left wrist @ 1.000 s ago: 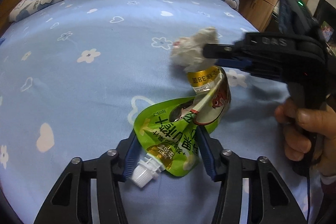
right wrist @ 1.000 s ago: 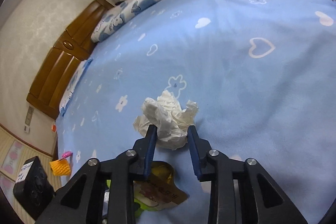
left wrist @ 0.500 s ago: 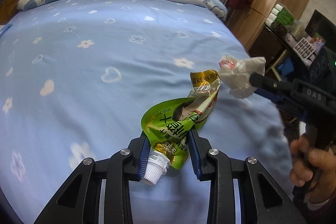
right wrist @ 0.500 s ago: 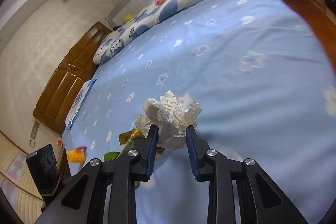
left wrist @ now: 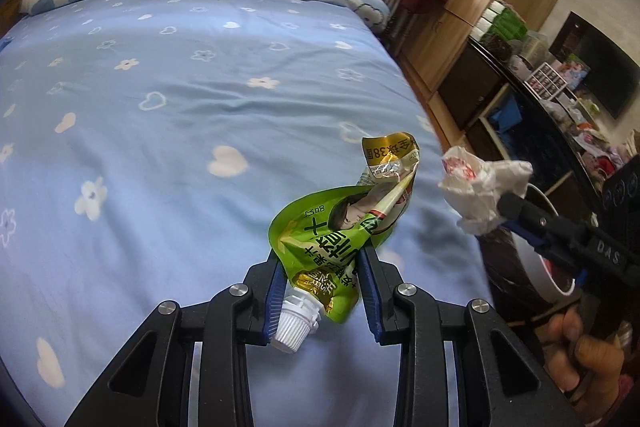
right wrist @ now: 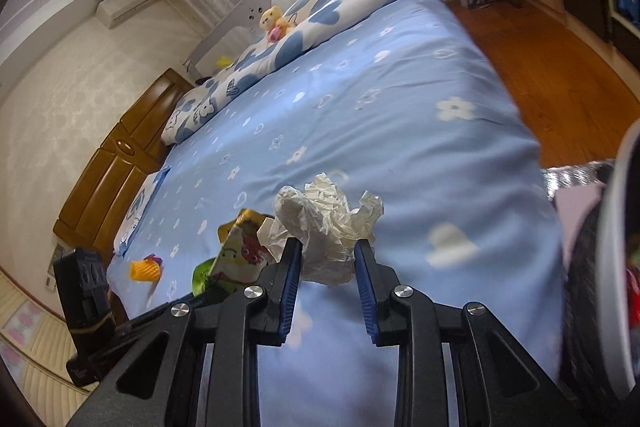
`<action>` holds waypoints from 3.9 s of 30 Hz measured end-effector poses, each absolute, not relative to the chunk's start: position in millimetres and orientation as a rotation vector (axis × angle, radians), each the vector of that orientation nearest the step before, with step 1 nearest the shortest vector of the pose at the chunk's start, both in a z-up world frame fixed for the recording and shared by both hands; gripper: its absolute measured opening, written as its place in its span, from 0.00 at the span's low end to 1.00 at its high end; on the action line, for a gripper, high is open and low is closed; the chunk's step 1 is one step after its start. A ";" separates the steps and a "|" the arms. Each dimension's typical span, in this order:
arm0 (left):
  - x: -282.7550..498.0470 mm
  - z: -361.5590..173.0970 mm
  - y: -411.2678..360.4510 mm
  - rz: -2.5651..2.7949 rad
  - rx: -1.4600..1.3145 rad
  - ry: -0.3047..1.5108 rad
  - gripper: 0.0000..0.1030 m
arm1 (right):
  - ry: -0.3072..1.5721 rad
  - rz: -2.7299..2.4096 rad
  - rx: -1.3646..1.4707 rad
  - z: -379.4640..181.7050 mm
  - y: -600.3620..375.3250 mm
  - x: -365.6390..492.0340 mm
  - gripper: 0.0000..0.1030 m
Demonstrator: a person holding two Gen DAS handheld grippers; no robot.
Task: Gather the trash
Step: 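Carry the green pouch and white tissue over the bin with both tools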
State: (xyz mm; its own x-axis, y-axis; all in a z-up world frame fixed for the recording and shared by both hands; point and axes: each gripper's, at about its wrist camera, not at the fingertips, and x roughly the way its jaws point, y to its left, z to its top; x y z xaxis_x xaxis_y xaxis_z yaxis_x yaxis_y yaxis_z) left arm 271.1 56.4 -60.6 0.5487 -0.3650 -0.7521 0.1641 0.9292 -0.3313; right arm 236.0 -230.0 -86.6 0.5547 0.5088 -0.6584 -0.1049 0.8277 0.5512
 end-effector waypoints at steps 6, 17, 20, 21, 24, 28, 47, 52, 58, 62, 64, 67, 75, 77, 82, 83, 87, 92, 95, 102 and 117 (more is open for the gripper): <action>253.0 -54.0 27.5 -0.356 -0.186 0.945 0.31 | 0.891 0.338 0.480 -77.7 -254.2 196.5 0.27; 238.2 -37.4 -20.7 -0.434 -0.092 0.935 0.31 | 0.853 0.278 0.500 -74.1 -292.7 155.7 0.27; 237.6 -34.5 -30.1 -0.451 -0.077 0.931 0.31 | 0.841 0.263 0.508 -72.0 -301.4 150.7 0.27; 236.7 -33.2 -33.4 -0.455 -0.072 0.929 0.31 | 0.836 0.259 0.512 -71.1 -304.4 149.7 0.27; 235.6 -30.5 -40.4 -0.469 -0.062 0.925 0.31 | 0.825 0.246 0.508 -68.1 -310.3 147.6 0.27; 235.7 -27.9 -48.3 -0.483 -0.051 0.923 0.31 | 0.811 0.231 0.511 -66.5 -318.2 142.9 0.27; 236.0 -22.0 -70.8 -0.544 -0.016 0.906 0.31 | 0.771 0.177 0.507 -58.0 -344.4 122.5 0.27; 236.8 -21.2 -79.0 -0.562 -0.010 0.906 0.31 | 0.769 0.155 0.507 -57.1 -353.9 116.3 0.27; 237.7 -19.4 -91.7 -0.585 0.005 0.909 0.31 | 0.763 0.121 0.501 -53.7 -364.1 111.0 0.27; 239.3 -18.5 -101.1 -0.598 0.019 0.910 0.31 | 0.764 0.094 0.501 -53.6 -373.4 109.2 0.27; 240.6 -19.1 -105.7 -0.603 0.026 0.912 0.31 | 0.764 0.080 0.505 -54.3 -378.7 107.6 0.27; 241.4 -19.6 -113.2 -0.611 0.033 0.917 0.31 | 0.763 0.068 0.505 -54.4 -384.4 106.8 0.27; 245.5 -20.4 -129.3 -0.624 0.058 0.919 0.31 | 0.757 0.037 0.504 -52.6 -396.1 103.8 0.27; 246.6 -21.1 -133.3 -0.626 0.063 0.920 0.31 | 0.756 0.033 0.506 -51.8 -399.9 104.6 0.27; 247.9 -21.7 -141.5 -0.630 0.073 0.921 0.31 | 0.753 0.019 0.508 -51.3 -406.0 103.7 0.27; 248.2 -21.7 -142.8 -0.630 0.075 0.921 0.31 | 0.752 0.016 0.508 -51.2 -407.0 103.2 0.27; 250.0 -22.9 -149.1 -0.635 0.082 0.922 0.31 | 0.751 0.007 0.508 -50.3 -411.1 102.6 0.27; 251.8 -23.4 -157.5 -0.639 0.090 0.927 0.31 | 0.752 -0.002 0.505 -48.5 -415.5 104.9 0.27; 253.4 -24.3 -162.3 -0.641 0.094 0.929 0.31 | 0.753 -0.007 0.499 -47.5 -416.7 106.4 0.27; 259.7 -26.8 -174.2 -0.642 0.106 0.937 0.31 | 0.762 -0.017 0.486 -47.4 -421.5 112.1 0.27; 268.4 -30.4 -192.9 -0.631 0.135 0.945 0.31 | 0.785 -0.034 0.466 -48.4 -426.7 120.8 0.27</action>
State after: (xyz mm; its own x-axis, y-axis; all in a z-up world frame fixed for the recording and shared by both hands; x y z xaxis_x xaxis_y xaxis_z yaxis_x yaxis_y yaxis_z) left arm 268.4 -192.9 -30.4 0.4215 -0.4450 -0.7901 0.5594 0.8134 -0.1596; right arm 120.8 -426.7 -48.4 0.7124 0.1411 -0.6874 0.2000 0.8981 0.3917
